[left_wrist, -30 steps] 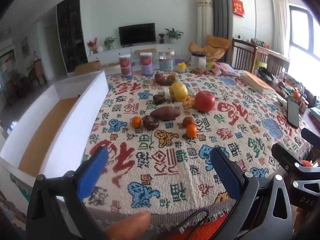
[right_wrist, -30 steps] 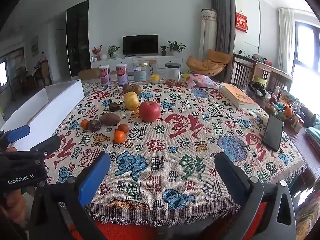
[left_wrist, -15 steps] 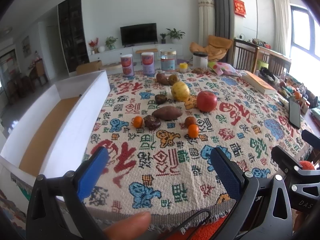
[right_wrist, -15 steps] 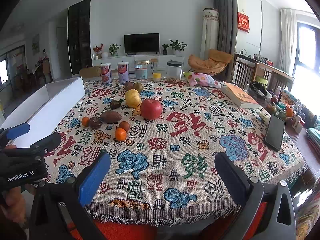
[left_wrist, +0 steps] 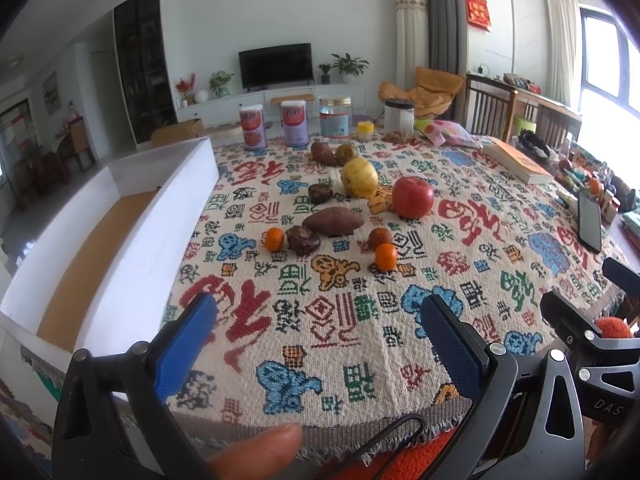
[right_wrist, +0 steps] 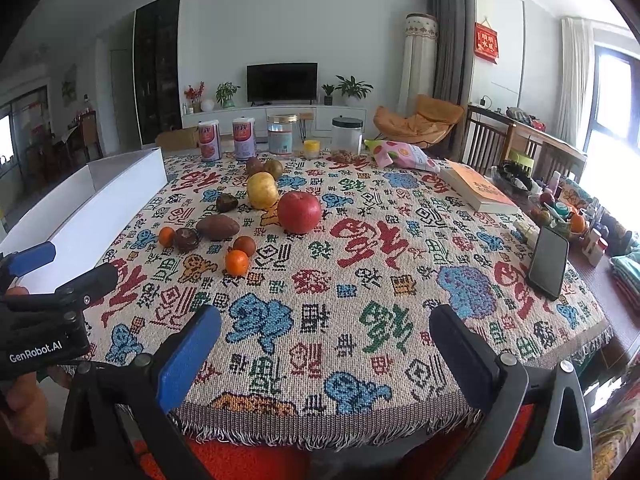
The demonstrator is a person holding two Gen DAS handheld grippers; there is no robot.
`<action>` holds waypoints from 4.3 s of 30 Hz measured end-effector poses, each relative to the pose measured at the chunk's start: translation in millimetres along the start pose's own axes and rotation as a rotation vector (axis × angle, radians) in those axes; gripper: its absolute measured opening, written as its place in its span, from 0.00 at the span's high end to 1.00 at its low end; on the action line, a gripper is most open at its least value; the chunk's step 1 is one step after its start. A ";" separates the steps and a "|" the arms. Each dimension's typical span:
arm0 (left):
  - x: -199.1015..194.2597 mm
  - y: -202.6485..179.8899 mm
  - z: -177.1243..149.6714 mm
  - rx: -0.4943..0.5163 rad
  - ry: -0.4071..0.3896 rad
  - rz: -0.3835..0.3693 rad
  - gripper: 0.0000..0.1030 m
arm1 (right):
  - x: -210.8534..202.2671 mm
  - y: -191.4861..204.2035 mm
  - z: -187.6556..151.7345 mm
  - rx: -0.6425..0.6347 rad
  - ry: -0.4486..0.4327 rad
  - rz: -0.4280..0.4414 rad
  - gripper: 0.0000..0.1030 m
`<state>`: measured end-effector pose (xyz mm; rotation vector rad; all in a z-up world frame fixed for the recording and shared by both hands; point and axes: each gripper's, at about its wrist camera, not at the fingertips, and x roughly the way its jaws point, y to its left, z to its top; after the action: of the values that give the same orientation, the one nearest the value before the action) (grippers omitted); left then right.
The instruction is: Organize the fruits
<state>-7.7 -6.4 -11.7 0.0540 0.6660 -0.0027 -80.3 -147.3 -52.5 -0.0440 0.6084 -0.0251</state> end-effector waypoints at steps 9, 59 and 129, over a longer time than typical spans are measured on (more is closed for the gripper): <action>0.6 0.5 -0.2 0.000 0.001 -0.001 0.01 | 0.5 -1.7 -0.3 0.002 -0.003 -0.002 0.00; 39.8 27.1 -6.3 -0.063 0.094 0.018 0.01 | 9.0 -6.7 -3.2 0.008 0.002 -0.021 0.00; 162.3 26.7 -23.6 -0.139 0.410 0.049 0.00 | 152.2 -22.5 -36.7 -0.010 0.211 0.050 0.00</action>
<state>105.9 23.9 -129.1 -0.0656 1.0723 0.1047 23.3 -176.5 -168.3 -0.0367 0.8207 0.0219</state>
